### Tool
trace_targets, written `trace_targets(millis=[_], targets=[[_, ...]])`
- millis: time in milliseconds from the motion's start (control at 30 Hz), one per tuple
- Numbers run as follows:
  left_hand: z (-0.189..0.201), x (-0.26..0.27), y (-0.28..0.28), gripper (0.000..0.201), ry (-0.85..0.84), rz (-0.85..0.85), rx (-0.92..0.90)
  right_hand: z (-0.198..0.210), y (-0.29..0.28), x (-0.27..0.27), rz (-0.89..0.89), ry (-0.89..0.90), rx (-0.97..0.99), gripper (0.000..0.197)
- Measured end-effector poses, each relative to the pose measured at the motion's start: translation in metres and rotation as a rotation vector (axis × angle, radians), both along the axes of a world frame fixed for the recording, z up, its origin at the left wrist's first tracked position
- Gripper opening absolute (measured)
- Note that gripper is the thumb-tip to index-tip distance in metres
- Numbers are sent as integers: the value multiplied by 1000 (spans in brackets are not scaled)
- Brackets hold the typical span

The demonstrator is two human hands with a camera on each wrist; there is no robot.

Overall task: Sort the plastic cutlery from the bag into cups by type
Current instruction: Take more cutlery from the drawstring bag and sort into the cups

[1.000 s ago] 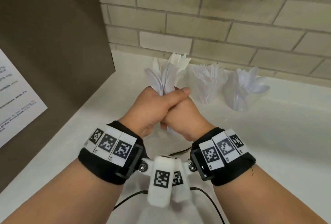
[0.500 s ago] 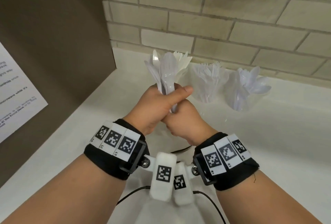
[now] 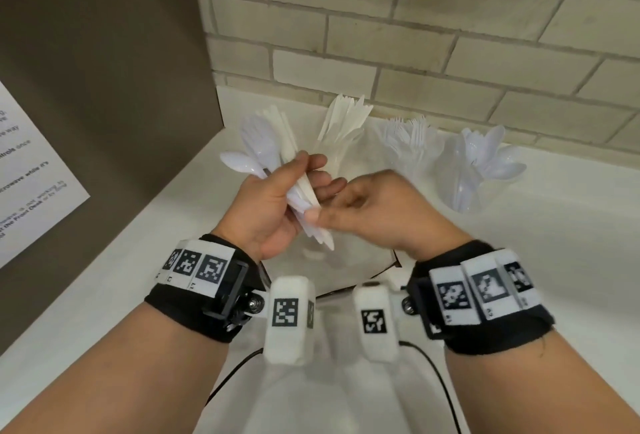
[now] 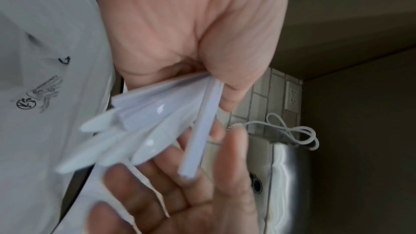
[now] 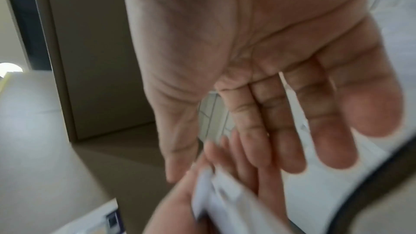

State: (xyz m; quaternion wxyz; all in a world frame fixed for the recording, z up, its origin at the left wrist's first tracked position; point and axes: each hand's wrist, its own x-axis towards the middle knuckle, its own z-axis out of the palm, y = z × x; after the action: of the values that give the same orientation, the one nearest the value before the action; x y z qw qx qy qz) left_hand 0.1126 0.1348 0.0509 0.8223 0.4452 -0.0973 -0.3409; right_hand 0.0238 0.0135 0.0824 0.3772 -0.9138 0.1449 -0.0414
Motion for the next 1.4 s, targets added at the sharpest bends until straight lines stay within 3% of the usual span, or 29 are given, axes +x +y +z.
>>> trace_targets(millis=[67, 167, 267, 400, 667, 1067, 1233, 1333, 1400], targets=[[-4, 2, 4, 33, -21, -45, 4, 10, -10, 2, -105, -142, 98, 44], [-7, 0, 3, 44, -28, -175, -1, 14, -16, 10, -244, -309, 209, 38], [-7, -3, 0, 42, -19, -267, -2, 12, -13, 16, -239, -261, 213, 26], [-8, -4, -3, 22, -68, -312, 43, 1, -9, 19, -247, -214, 234, 27], [-8, -8, -5, 17, -122, -271, 207, -3, 0, 14, -237, -207, 453, 27], [-11, -5, -5, 23, -43, -255, 178, -12, -1, 20, -340, -283, 441, 22], [-14, -3, -3, 26, 10, -247, 188, -6, -6, 18, -425, -379, 620, 16], [-13, -1, -2, 29, -18, -266, 215, 0, -7, 17, -494, -500, 834, 13], [-14, 0, -1, 32, -35, -277, 225, 4, -8, 15, -492, -481, 869, 15]])
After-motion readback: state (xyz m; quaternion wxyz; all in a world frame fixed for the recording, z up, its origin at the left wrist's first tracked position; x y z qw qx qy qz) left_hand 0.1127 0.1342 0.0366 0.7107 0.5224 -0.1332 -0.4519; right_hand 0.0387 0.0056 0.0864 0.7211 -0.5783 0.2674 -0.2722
